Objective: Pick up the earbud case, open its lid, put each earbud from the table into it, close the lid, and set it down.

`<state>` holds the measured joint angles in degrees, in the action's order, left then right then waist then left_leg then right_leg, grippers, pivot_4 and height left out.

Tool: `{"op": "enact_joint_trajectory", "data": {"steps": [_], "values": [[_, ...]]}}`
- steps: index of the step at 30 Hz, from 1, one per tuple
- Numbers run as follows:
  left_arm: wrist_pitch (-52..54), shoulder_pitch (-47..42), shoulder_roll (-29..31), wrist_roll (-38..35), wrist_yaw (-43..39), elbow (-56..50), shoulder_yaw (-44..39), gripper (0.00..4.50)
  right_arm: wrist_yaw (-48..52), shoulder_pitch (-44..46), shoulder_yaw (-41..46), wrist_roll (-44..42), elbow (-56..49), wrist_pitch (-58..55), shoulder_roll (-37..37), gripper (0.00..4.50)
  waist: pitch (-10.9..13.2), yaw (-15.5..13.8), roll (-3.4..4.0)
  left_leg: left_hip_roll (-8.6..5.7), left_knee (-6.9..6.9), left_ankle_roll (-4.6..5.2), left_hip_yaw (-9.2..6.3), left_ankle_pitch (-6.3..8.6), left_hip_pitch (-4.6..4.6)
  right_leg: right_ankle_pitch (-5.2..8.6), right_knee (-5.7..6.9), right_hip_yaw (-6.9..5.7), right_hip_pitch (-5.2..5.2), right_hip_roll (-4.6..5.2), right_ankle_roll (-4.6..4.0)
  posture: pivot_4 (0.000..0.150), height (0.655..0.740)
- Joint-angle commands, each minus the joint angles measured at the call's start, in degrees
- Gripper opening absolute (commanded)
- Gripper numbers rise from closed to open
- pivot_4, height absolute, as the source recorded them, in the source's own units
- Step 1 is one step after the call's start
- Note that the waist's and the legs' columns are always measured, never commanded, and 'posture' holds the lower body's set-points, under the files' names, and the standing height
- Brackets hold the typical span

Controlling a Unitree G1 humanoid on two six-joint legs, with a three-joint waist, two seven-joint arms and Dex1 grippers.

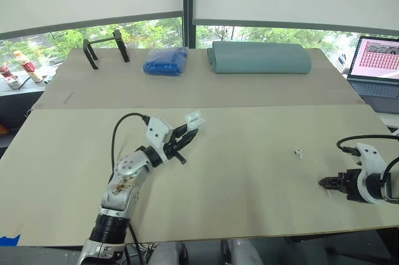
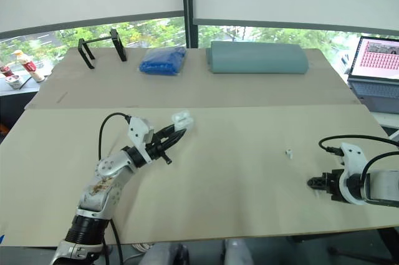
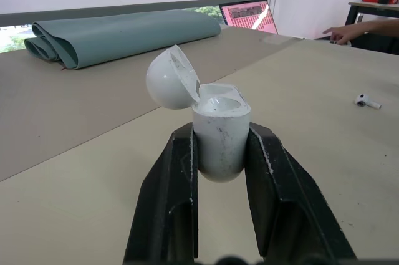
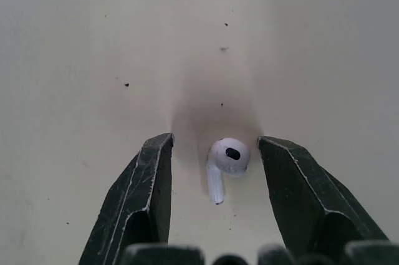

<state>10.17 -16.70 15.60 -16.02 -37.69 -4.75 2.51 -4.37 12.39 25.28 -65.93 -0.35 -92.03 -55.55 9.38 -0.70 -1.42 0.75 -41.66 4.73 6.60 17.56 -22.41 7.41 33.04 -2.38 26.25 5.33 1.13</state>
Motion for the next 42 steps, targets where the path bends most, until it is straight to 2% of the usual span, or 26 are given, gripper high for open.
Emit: {"op": "enact_joint_trajectory", "data": {"steps": [1,6,7,12,22,25,29,33,36,38,42], "values": [[-0.93,-0.19,0.05,-0.59,0.04,-2.6,0.0,0.56,-2.01,0.21,0.72,-2.05,0.72,-0.47,-0.37,2.43,0.0,0.0,0.0,0.0,0.0,0.0,0.0,0.0,0.0,0.01,0.0,0.0,0.0,0.0,0.0,0.15,0.74],[-0.79,-0.33,0.13,-0.61,0.04,-2.66,-0.04,0.56,-3.81,0.86,1.05,-3.21,1.64,-0.47,0.25,2.43,0.0,0.01,0.0,0.0,0.0,0.0,0.0,0.0,0.0,0.02,0.0,0.0,0.0,0.0,0.01,0.15,0.74],[-0.75,-0.33,0.15,-0.6,0.05,-2.68,-0.06,0.56,-4.13,0.94,1.15,-3.73,1.82,-0.47,0.38,1.91,0.0,0.01,0.0,0.0,0.0,0.0,0.0,0.0,0.0,0.02,0.0,0.01,-0.01,0.0,0.01,0.15,0.74],[-0.63,-0.4,0.49,-0.68,-0.3,-2.57,-0.09,0.56,-5.67,1.42,0.91,-7.24,2.33,-0.47,0.48,0.37,0.0,0.15,0.0,0.02,0.0,0.0,0.0,0.0,0.0,0.02,-0.01,0.0,0.0,-0.02,0.02,0.15,0.74],[-1.22,-1.92,0.44,-0.64,-0.94,-0.52,-0.12,0.56,-6.41,9.34,0.64,-10.68,5.13,-0.47,1.58,0.36,0.0,0.14,0.0,0.01,0.0,0.01,0.02,0.0,-0.01,0.01,-0.01,0.04,0.0,-0.03,0.02,0.15,0.74],[-1.57,-2.27,0.07,-0.82,-1.26,0.1,0.07,0.56,-5.38,17.15,1.54,-14.38,4.1,1.29,6.34,0.36,0.0,0.71,0.0,0.03,0.01,0.02,0.02,0.01,-0.02,-0.06,-0.04,0.04,0.01,-0.06,0.1,0.15,0.74],[-2.03,-4.25,-1.41,-1.11,-1.68,1.47,0.55,0.56,-2.18,28.98,-1.47,-16.61,-4.61,8.97,15.07,0.36,0.03,1.21,0.07,0.04,0.01,0.0,0.01,-0.01,0.0,-0.1,0.04,0.07,0.05,-0.08,0.13,0.15,0.74],[-2.55,-8.11,-3.65,-1.42,-1.27,3.95,0.26,0.56,-2.0,35.16,-5.21,-8.97,-14.75,24.39,27.27,0.36,0.02,1.01,0.09,0.1,0.06,-0.02,-0.06,-0.02,-0.02,-0.11,0.06,-0.06,0.07,-0.12,0.11,0.15,0.74],[-2.28,-11.73,-5.64,-2.13,-0.06,5.49,-0.55,0.56,0.08,34.77,-11.11,-0.18,-21.39,34.49,34.56,0.36,0.0,0.58,0.13,0.06,0.1,-0.03,-0.1,-0.02,-0.16,-0.26,0.11,-0.19,0.09,-0.08,-0.13,0.15,0.74],[-3.02,-14.18,-6.6,-1.95,0.58,6.46,-0.7,0.56,-0.56,32.96,-13.54,4.04,-22.93,39.71,39.51,0.36,-0.01,0.45,0.14,0.02,0.03,-0.45,-0.09,-0.27,-0.44,-0.3,0.11,-0.24,0.25,-0.04,-0.1,0.15,0.74],[-5.33,-17.84,-7.55,-0.92,1.39,9.19,-0.86,0.56,1.51,31.42,-18.93,12.97,-23.04,47.39,44.43,0.36,-0.01,0.39,0.14,-0.16,0.01,-0.4,-0.07,-0.24,-0.52,-0.3,0.03,-0.25,0.26,0.05,0.0,0.15,0.74]]}}
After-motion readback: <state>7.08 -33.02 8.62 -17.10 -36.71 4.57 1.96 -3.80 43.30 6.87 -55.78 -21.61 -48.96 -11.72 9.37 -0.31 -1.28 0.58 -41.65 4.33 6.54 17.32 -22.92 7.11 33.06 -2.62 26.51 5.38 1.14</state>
